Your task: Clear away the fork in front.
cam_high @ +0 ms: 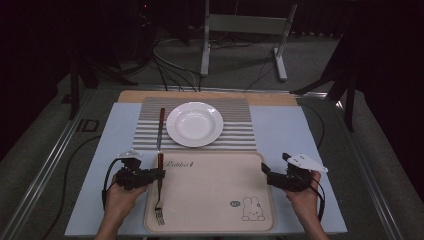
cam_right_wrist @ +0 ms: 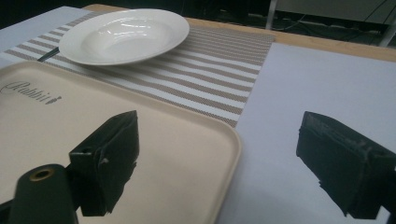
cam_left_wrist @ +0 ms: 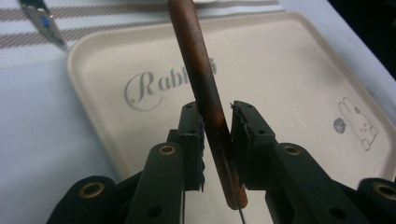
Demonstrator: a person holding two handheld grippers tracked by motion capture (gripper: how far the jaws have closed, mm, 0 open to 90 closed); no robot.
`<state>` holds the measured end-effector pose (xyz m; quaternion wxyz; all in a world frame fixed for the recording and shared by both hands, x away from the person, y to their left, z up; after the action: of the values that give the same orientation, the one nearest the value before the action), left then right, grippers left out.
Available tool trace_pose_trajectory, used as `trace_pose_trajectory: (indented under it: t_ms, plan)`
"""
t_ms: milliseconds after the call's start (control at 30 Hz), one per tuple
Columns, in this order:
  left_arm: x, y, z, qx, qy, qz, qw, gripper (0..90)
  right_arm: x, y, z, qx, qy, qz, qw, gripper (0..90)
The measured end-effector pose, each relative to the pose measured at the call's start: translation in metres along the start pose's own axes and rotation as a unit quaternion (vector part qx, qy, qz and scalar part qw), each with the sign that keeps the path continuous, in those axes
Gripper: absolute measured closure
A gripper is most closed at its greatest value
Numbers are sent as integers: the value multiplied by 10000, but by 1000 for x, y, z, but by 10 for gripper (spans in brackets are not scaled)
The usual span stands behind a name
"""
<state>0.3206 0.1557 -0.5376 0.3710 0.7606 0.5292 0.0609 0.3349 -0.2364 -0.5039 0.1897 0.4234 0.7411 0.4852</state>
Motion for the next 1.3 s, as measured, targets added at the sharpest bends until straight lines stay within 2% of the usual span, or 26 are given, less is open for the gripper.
trace_pose_trajectory:
  t_ms: [100, 167, 367, 467, 567, 700, 833, 867, 933, 1000, 1200, 1300]
  plan:
    - [3, -3, 3, 79, 79, 46, 9999, 722, 1, 0, 0, -5, 3, -10, 10000, 135]
    - [7, -4, 7, 122, 207, 86, 9997, 704, 1, 0, 0, -6, 1, -10, 10000, 135]
    - [19, -8, 10, 238, 531, 6, 9983, 684, -1, -2, -1, -3, -21, 9, 10000, 135]
    - [26, -6, 6, 93, 726, -123, 9972, 608, -2, -1, -4, -33, -30, 31, 10000, 134]
    - [31, -2, -2, -174, 818, -296, 9961, 562, -3, -1, -6, -57, -44, 48, 10000, 134]
    - [36, 5, -12, -510, 905, -398, 9938, 498, -3, -1, -8, -71, -53, 57, 9999, 134]
    - [35, 15, -26, -958, 823, -408, 9912, 472, -3, -2, -9, -72, -65, 63, 9999, 133]
    - [34, 17, -30, -1084, 829, -385, 9899, 457, -3, -2, -10, -68, -65, 67, 9999, 133]
    - [33, 22, -37, -1302, 987, -308, 9861, 388, -4, -3, -10, -73, -72, 63, 9999, 132]
    - [33, 27, -44, -1512, 1012, -274, 9829, 348, -4, -3, -12, -74, -89, 69, 9999, 132]
    - [33, 38, -62, -1992, 1248, -196, 9718, 179, -7, -7, -19, -100, -167, 66, 9998, 131]
    - [31, 43, -71, -2231, 1291, -125, 9661, 154, -8, -8, -23, -133, -176, 92, 9997, 131]
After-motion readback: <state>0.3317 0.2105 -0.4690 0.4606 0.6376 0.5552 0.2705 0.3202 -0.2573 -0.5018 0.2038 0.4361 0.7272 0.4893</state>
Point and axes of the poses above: each handheld gripper's, and its own axes: z roughly forward along the jaws, y roughly out of its top, x roughly to its left, the point moved 8 cm from there along z, roughly forward along the jaws, and after that the axes turned 11 degrees about y, right-handed, at the moved point
